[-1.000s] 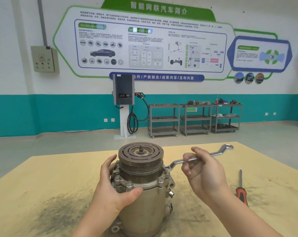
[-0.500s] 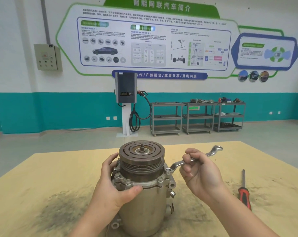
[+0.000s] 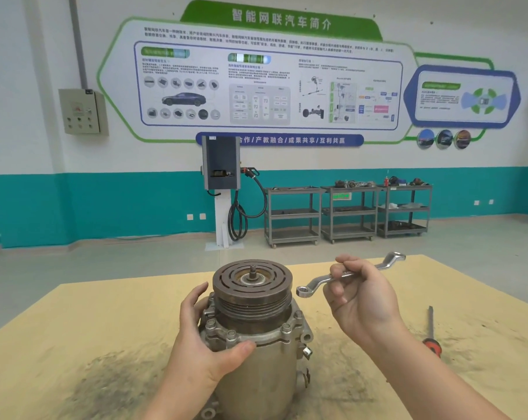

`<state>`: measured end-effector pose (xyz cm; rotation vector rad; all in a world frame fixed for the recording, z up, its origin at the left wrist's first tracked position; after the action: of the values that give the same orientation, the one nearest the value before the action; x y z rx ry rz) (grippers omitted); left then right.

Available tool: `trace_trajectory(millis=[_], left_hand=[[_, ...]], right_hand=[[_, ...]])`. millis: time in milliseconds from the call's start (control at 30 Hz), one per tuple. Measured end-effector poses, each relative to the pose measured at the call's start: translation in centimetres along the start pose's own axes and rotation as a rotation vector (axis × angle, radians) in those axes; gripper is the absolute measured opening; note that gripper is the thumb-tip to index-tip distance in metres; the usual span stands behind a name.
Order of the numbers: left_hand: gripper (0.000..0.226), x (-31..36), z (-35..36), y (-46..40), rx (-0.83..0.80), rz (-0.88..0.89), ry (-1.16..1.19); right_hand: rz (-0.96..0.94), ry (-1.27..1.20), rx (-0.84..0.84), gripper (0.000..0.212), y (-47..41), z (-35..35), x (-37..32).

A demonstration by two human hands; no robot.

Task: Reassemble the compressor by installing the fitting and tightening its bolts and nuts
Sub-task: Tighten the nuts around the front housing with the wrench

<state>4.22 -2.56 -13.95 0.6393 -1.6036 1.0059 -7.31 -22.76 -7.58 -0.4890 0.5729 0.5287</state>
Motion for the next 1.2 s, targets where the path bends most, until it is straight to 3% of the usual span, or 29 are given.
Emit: trace_trajectory(millis=[133,300,367,500,767,900,1033,1200], left_hand=[[0.100,0.6,1.8,1.4,0.207,0.008,-0.071],[0.121,0.9,3.9,2.7,0.384,0.040,-0.243],[0.123,0.5,3.4,2.8,0.399,0.063,-0.234],[0.103,0.0,1.5,2.0,0.380,0.078,-0.184],[0.096,-0.2,1.7,2.1,0.317,0.098,-0.189],[0.108,0.0,1.8,2.3,0.315,0.100,-0.174],[0.124,0.4,2.2,2.4,0.331,0.073,-0.189],[0.134,0.6,2.5,2.4,0.349,0.045,-0.187]], right_hand=[[0.028,-0.008,0.009,0.016,1.3,-0.7,0.2],[-0.062,0.001,0.062,0.018,1.7,-1.9,-0.2],[-0.083,0.007,0.057,0.019,1.4,-2.0,-0.4],[-0.082,0.053,0.031,0.019,0.8,-1.9,-0.1],[-0.042,0.171,0.021,0.016,-0.9,-1.6,0.8],[-0.042,0.103,0.077,0.015,-0.9,-2.0,1.9],[-0.190,0.073,0.120,0.020,0.6,-2.7,2.1],[-0.356,0.120,-0.019,0.044,3.5,-2.4,1.6]])
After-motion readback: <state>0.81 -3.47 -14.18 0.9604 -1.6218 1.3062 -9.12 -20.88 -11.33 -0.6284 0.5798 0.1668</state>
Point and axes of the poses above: each hand's wrist, its own y-axis away from the middle knuckle, its own z-axis out of the palm, x = y × z, the point moved 3 cm from there along -y, towards the middle knuckle, and after that the axes turned 12 degrees about -z, right-handed, at the moved point
